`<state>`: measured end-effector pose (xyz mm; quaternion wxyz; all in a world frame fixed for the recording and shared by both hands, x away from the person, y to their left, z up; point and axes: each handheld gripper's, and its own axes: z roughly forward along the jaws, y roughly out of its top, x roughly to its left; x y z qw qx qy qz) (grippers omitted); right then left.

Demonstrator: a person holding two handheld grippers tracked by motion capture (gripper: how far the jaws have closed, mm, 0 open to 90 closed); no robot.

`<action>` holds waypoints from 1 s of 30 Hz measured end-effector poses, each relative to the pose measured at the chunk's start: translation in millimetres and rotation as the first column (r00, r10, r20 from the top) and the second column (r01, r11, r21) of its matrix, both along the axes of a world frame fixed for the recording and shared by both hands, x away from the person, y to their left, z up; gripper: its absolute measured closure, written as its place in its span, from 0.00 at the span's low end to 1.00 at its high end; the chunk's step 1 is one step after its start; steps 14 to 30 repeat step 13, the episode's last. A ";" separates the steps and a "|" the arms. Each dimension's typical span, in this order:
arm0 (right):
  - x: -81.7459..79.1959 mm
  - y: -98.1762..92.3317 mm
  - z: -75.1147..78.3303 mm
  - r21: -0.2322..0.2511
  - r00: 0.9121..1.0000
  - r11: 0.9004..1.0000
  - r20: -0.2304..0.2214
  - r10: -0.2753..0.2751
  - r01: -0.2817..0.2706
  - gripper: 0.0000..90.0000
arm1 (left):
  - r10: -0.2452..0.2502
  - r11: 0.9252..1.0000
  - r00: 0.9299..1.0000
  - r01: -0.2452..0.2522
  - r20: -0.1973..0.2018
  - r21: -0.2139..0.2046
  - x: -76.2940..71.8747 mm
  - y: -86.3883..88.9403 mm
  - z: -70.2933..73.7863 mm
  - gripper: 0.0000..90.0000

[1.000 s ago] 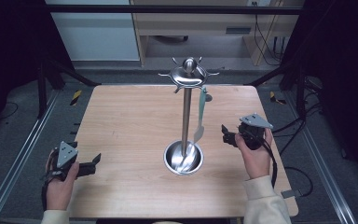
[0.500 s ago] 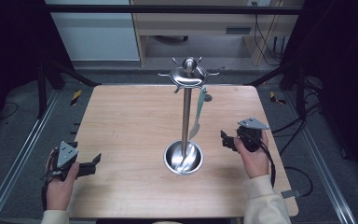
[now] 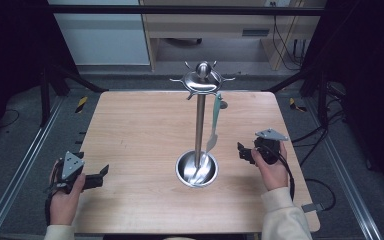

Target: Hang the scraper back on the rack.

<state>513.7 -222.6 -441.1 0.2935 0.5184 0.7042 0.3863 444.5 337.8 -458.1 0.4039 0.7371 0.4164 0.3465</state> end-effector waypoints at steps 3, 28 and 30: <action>1.5 0.3 -5.3 0.013 1.000 1.000 -0.004 0.010 -0.009 0.13 | -0.001 1.000 1.000 0.001 -0.001 0.002 0.2 -0.2 -0.1 0.02; 4.6 12.9 -17.6 0.022 0.996 0.997 -0.046 0.078 -0.077 0.14 | -0.005 1.000 1.000 0.005 -0.004 0.006 1.4 -1.7 -0.8 0.02; 4.6 12.9 -17.6 0.022 0.996 0.997 -0.046 0.078 -0.077 0.14 | -0.005 1.000 1.000 0.005 -0.004 0.006 1.4 -1.7 -0.8 0.02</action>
